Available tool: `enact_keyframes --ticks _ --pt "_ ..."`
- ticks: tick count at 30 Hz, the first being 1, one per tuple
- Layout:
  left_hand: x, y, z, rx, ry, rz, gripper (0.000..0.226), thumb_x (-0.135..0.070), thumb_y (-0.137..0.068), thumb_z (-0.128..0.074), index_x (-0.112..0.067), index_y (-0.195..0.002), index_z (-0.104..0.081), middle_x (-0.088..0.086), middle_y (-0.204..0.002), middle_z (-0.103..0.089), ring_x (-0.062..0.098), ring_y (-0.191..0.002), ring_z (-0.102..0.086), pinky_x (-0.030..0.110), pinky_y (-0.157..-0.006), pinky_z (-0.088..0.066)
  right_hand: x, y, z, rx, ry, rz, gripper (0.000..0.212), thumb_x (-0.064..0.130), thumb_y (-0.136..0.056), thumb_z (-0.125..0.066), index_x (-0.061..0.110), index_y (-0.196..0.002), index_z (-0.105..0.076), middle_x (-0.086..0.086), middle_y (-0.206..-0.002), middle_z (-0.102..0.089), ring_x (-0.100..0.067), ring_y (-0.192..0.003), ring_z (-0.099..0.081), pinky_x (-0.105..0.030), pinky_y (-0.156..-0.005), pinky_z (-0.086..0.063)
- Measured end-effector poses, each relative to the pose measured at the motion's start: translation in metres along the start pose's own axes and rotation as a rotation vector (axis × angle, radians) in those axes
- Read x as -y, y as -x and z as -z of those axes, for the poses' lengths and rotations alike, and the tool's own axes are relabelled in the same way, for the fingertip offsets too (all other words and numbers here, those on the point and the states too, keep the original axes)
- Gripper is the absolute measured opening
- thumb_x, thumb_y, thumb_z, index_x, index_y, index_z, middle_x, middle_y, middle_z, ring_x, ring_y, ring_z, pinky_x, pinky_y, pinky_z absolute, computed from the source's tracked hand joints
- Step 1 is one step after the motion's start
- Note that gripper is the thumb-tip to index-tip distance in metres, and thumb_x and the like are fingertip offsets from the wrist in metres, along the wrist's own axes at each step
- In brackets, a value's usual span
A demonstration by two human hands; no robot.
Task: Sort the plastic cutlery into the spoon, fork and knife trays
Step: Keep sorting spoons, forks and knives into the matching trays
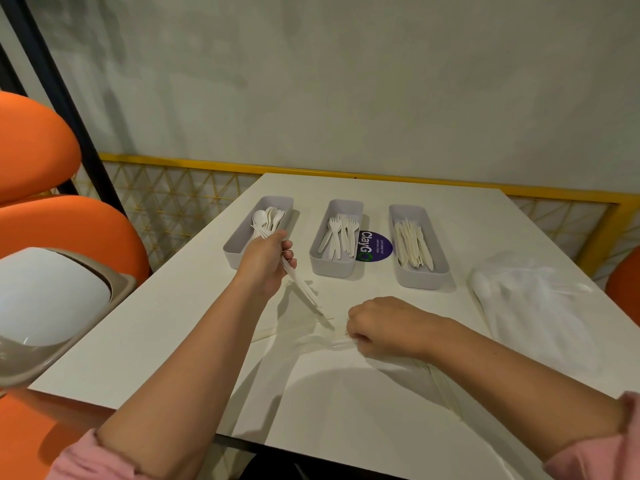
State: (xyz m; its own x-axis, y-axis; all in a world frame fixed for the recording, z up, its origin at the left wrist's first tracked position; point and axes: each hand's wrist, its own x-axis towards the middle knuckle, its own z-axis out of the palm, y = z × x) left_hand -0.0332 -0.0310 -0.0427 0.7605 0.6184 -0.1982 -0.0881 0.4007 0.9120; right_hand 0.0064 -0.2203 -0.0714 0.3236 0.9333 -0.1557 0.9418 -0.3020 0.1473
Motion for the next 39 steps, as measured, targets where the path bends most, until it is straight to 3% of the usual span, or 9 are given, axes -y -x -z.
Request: enact_keyframes --ticks 4,9,13,16,21,25,33,37,39 --pt "-0.002 -0.003 0.003 -0.02 -0.004 -0.008 0.01 -0.012 -0.098 -0.04 -0.007 -0.104 -0.047 0.002 -0.067 -0.04 0.012 -0.054 -0.034 0.023 -0.051 -0.036 0.0 0.004 0.0 -0.078 -0.062 0.043 0.021 0.011 -0.089 -0.04 0.008 -0.098 -0.059 -0.006 -0.101 -0.058 -0.024 -0.093 -0.053 -0.035 -0.073 -0.041" --pt "-0.006 -0.006 0.007 -0.07 0.041 -0.006 0.024 -0.028 -0.1 -0.04 -0.009 -0.089 -0.049 0.002 -0.07 -0.04 0.012 -0.056 -0.035 0.023 -0.054 -0.037 -0.009 0.008 0.026 -0.228 -0.361 0.018 0.015 0.019 -0.096 -0.043 0.011 -0.1 -0.054 0.003 -0.094 -0.057 -0.016 -0.084 -0.05 -0.03 -0.076 -0.041" --pt "-0.001 -0.006 0.002 -0.036 0.1 0.023 0.029 -0.035 -0.101 -0.035 -0.009 -0.097 -0.048 0.002 -0.067 -0.04 0.012 -0.055 -0.036 0.023 -0.055 -0.037 -0.012 -0.001 0.04 -0.484 -0.596 -0.149 0.016 0.022 -0.098 -0.043 0.011 -0.104 -0.052 -0.004 -0.089 -0.063 -0.02 -0.078 -0.059 -0.036 -0.07 -0.048" --pt "0.005 -0.003 -0.007 -0.018 0.135 0.029 0.033 -0.036 -0.101 -0.033 -0.005 -0.102 -0.045 0.003 -0.065 -0.039 0.013 -0.054 -0.036 0.023 -0.055 -0.037 -0.008 -0.018 0.043 -0.593 -0.622 -0.304 0.018 0.02 -0.099 -0.04 0.01 -0.11 -0.049 -0.007 -0.086 -0.063 -0.026 -0.073 -0.06 -0.042 -0.067 -0.052" --pt "0.011 -0.002 -0.022 0.024 0.126 0.045 0.035 -0.037 -0.101 -0.032 -0.009 -0.085 -0.045 0.003 -0.064 -0.035 0.012 -0.054 -0.034 0.021 -0.054 -0.034 -0.002 -0.046 0.039 -0.537 -0.529 -0.395 0.02 0.014 -0.098 -0.038 0.005 -0.11 -0.051 -0.017 -0.092 -0.065 -0.031 -0.075 -0.057 -0.037 -0.061 -0.043" --pt "0.012 -0.003 -0.031 0.053 0.016 -0.003 0.033 -0.038 -0.096 -0.047 -0.017 -0.071 -0.048 0.001 -0.058 -0.041 0.011 -0.055 -0.039 0.022 -0.057 -0.035 0.006 -0.058 0.037 -0.522 -0.546 -0.376 0.023 0.011 -0.097 -0.039 0.003 -0.11 -0.056 -0.017 -0.098 -0.064 -0.032 -0.087 -0.06 -0.04 -0.073 -0.05" --pt "0.009 -0.023 -0.036 -0.039 0.069 0.083 0.028 -0.008 -0.095 -0.037 -0.009 -0.068 -0.045 0.002 -0.066 -0.041 0.013 -0.057 -0.037 0.022 -0.053 -0.032 0.009 -0.063 0.032 -0.509 -0.385 -0.305 0.036 0.015 -0.098 -0.037 0.014 -0.132 -0.048 -0.009 -0.112 -0.051 -0.024 -0.106 -0.046 -0.038 -0.081 -0.047" --pt "-0.001 -0.03 -0.041 -0.027 0.18 0.085 0.029 0.0 -0.094 -0.029 -0.007 -0.071 -0.045 0.004 -0.066 -0.039 0.011 -0.059 -0.038 0.018 -0.059 -0.035 0.004 -0.063 0.029 -0.557 -0.616 -0.302 0.044 0.017 -0.099 -0.037 0.026 -0.142 -0.039 -0.009 -0.104 -0.043 -0.024 -0.095 -0.049 -0.038 -0.084 -0.047" --pt "-0.007 -0.033 -0.044 -0.009 0.23 0.11 0.029 0.002 -0.094 -0.027 -0.007 -0.072 -0.044 0.005 -0.066 -0.038 0.012 -0.059 -0.037 0.019 -0.06 -0.035 0.0 -0.065 0.032 -0.549 -0.763 -0.287 0.044 0.015 -0.099 -0.038 0.027 -0.141 -0.041 -0.009 -0.1 -0.049 -0.023 -0.088 -0.052 -0.037 -0.085 -0.048"
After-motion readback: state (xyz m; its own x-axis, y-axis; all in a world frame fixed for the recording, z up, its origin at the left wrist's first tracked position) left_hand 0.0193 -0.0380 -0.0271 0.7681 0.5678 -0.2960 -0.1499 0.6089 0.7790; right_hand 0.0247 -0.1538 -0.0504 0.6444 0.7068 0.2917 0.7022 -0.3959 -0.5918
